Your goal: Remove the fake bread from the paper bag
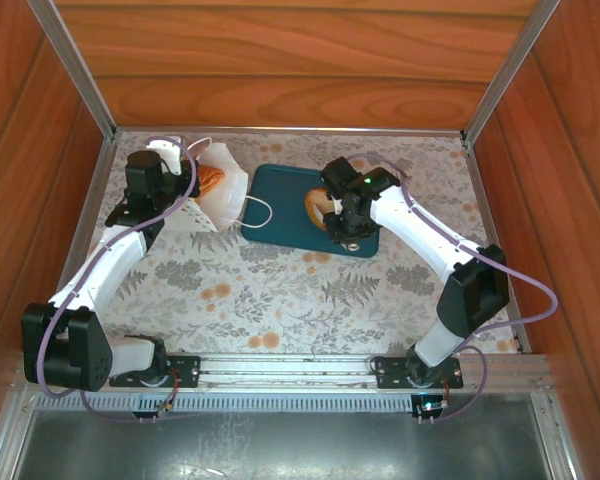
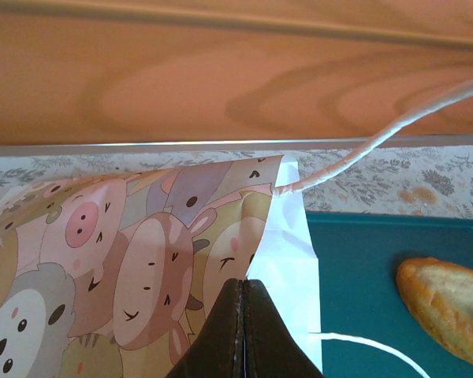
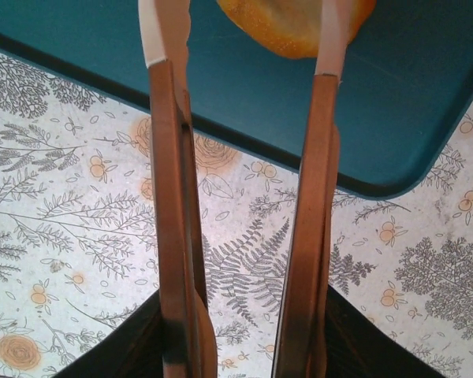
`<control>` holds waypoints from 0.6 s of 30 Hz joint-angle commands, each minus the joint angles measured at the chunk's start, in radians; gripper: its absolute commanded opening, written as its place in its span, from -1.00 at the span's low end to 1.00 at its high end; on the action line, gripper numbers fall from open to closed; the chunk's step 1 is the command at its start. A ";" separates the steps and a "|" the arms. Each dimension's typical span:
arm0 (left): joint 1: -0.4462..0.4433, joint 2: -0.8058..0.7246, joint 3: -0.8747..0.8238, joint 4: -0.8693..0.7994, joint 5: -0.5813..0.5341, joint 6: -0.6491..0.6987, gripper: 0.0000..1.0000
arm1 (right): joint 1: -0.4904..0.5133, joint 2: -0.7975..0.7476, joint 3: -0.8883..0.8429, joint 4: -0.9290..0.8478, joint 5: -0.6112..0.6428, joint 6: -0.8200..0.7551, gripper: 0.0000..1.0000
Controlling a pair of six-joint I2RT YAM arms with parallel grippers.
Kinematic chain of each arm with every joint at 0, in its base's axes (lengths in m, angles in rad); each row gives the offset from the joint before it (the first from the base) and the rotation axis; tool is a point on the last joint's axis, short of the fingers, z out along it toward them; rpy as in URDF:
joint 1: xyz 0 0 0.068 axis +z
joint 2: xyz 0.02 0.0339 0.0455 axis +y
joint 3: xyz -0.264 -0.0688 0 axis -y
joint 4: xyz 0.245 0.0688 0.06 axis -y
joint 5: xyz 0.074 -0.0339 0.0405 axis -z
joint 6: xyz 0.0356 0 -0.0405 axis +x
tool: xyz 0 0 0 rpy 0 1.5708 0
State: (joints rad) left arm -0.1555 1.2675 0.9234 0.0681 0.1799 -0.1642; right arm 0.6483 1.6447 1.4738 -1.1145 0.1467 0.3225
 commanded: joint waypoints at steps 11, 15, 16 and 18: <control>-0.001 -0.037 0.021 0.009 0.000 -0.014 -1.00 | 0.007 -0.053 0.064 0.026 -0.080 -0.006 -0.65; -0.001 -0.040 0.021 0.009 -0.002 -0.012 -1.00 | 0.009 -0.055 0.072 0.036 -0.136 -0.005 -0.63; -0.001 -0.040 0.021 0.009 -0.002 -0.012 -1.00 | 0.010 -0.053 0.075 0.035 -0.145 -0.005 -0.63; -0.001 -0.043 0.019 0.009 -0.002 -0.012 -1.00 | 0.016 -0.053 0.076 0.048 -0.174 -0.004 -0.62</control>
State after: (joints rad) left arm -0.1555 1.2549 0.9234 0.0662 0.1780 -0.1650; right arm 0.6506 1.6161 1.5219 -1.0893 0.0383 0.3222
